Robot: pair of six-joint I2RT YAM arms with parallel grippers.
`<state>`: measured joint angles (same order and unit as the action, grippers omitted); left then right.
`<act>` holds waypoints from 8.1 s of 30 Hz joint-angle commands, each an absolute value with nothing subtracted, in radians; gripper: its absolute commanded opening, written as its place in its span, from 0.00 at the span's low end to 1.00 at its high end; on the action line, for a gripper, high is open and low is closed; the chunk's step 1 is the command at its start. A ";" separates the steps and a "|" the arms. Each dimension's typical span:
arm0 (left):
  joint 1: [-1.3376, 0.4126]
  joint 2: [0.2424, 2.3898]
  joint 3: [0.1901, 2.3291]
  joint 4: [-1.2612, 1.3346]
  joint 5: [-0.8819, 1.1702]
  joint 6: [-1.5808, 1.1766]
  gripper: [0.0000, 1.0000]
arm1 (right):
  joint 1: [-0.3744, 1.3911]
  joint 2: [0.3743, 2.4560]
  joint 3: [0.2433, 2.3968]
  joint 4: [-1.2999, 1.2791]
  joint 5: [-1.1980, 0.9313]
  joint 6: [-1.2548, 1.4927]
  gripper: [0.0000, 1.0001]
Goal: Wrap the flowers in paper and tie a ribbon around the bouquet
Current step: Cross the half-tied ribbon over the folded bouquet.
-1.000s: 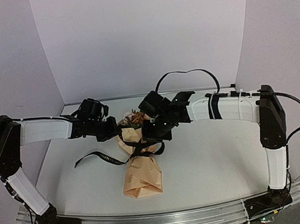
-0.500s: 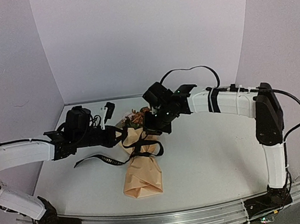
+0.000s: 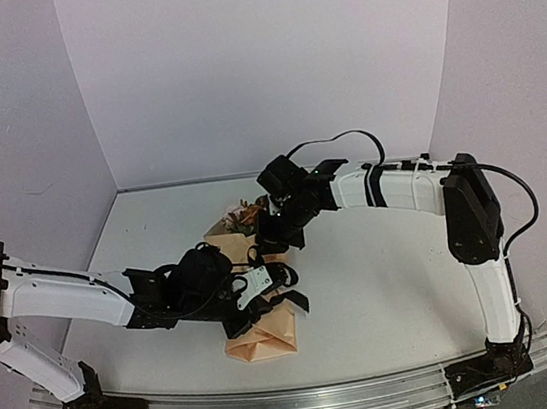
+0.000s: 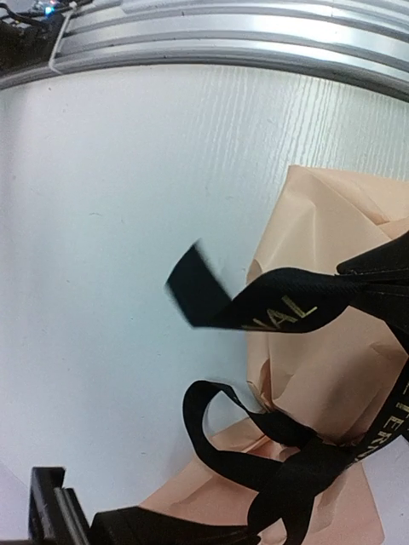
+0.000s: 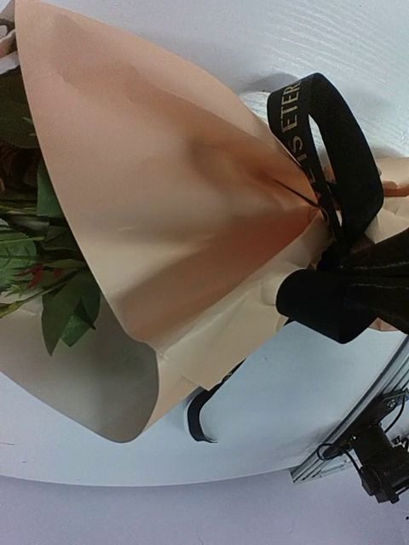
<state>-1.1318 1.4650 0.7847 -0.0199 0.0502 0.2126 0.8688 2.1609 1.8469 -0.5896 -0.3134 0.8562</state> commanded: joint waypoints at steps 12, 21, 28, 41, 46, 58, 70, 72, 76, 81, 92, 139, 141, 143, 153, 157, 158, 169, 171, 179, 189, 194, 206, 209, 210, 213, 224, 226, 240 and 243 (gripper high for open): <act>-1.202 1.627 0.977 0.048 0.115 0.246 0.06 | 0.860 2.135 1.873 -0.564 -0.313 0.828 0.00; -1.168 1.527 0.881 0.265 -0.057 0.000 0.48 | 0.862 2.108 1.838 -0.555 -0.309 0.824 0.00; -1.025 1.274 0.728 0.360 -0.005 -0.274 0.62 | 0.876 2.070 1.798 -0.533 -0.284 0.799 0.00; -0.695 1.270 0.681 0.251 0.267 -0.528 0.44 | 0.948 2.022 1.771 -0.453 -0.246 0.771 0.00; -0.680 1.323 0.692 0.260 0.347 -0.547 0.44 | 0.962 2.028 1.776 -0.451 -0.244 0.758 0.00; -0.603 1.446 0.742 0.293 0.508 -0.743 0.48 | 0.996 2.013 1.747 -0.452 -0.186 0.677 0.00; -0.571 1.610 0.890 0.159 0.615 -0.877 0.47 | 1.008 2.013 1.744 -0.454 -0.149 0.655 0.00; -0.571 1.623 0.906 0.124 0.619 -0.862 0.46 | 1.008 2.014 1.744 -0.457 -0.144 0.652 0.00; -0.571 1.639 0.930 0.074 0.634 -0.848 0.46 | 1.008 2.016 1.745 -0.463 -0.134 0.646 0.00; -0.570 1.657 0.933 0.091 0.661 -0.864 0.45 | 1.012 2.023 1.758 -0.471 -0.129 0.639 0.00; -0.571 1.691 0.911 0.209 0.745 -1.000 0.48 | 1.020 2.029 1.766 -0.492 -0.103 0.619 0.00; -0.566 1.736 0.897 0.210 0.792 -1.137 0.42 | 1.062 2.147 1.876 -0.566 0.016 0.549 0.00; -0.568 1.745 0.896 0.223 0.796 -1.144 0.39 | 1.063 2.150 1.880 -0.566 0.014 0.549 0.00; -0.571 1.754 0.904 0.222 0.798 -1.144 0.38 | 1.063 2.152 1.880 -0.566 0.014 0.549 0.00; -0.577 1.770 0.905 0.221 0.791 -1.131 0.18 | 1.066 2.145 1.870 -0.569 0.021 0.546 0.00; -0.577 1.762 0.896 0.216 0.774 -1.113 0.01 | 1.066 2.117 1.843 -0.570 0.035 0.557 0.05; -0.577 1.757 0.898 0.199 0.764 -1.096 0.00 | 1.066 2.102 1.830 -0.570 0.035 0.560 0.16; -0.575 1.678 0.949 -0.021 0.614 -0.847 0.00 | 1.105 1.894 1.530 -0.501 0.008 0.595 0.66; -0.575 1.662 0.948 -0.027 0.594 -0.833 0.00 | 1.120 1.896 1.500 -0.490 0.009 0.597 0.63; -0.575 1.665 0.988 -0.077 0.575 -0.785 0.00 | 1.163 1.981 1.556 -0.474 -0.015 0.577 0.54; -0.574 1.654 0.980 -0.068 0.553 -0.760 0.00 | 1.163 2.033 1.575 -0.478 0.030 0.567 0.31; -0.574 1.650 0.971 -0.045 0.513 -0.755 0.00 | 1.163 1.993 1.551 -0.485 0.046 0.559 0.02; -0.573 1.630 0.975 -0.030 0.370 -0.773 0.00 | 1.163 1.790 1.336 -0.488 -0.042 0.545 0.00; -0.574 1.630 0.966 -0.002 0.385 -0.752 0.00 | 1.161 1.781 1.319 -0.491 -0.050 0.541 0.00; -0.575 1.630 0.958 0.023 0.396 -0.747 0.00 | 1.161 1.787 1.326 -0.495 -0.055 0.538 0.00; -0.576 1.622 0.936 0.049 0.418 -0.726 0.00 | 1.157 1.802 1.351 -0.503 -0.040 0.548 0.00; -0.575 1.465 0.831 -0.074 0.383 -0.582 0.00 | 1.070 1.836 1.376 -0.515 0.108 0.804 0.00; -0.575 1.443 0.824 -0.069 0.390 -0.569 0.00 | 1.072 1.847 1.392 -0.516 0.107 0.827 0.00; -0.575 1.480 0.785 -0.024 0.307 -0.579 0.00 | 1.033 1.795 1.281 -0.578 0.201 0.840 0.00; -0.575 1.477 0.765 0.005 0.292 -0.596 0.00 | 1.033 1.792 1.252 -0.574 0.146 0.781 0.00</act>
<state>-0.5751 1.4769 0.7905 -0.0517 0.3387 -0.5782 1.0303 1.8469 1.2802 -0.5604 0.1634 0.8536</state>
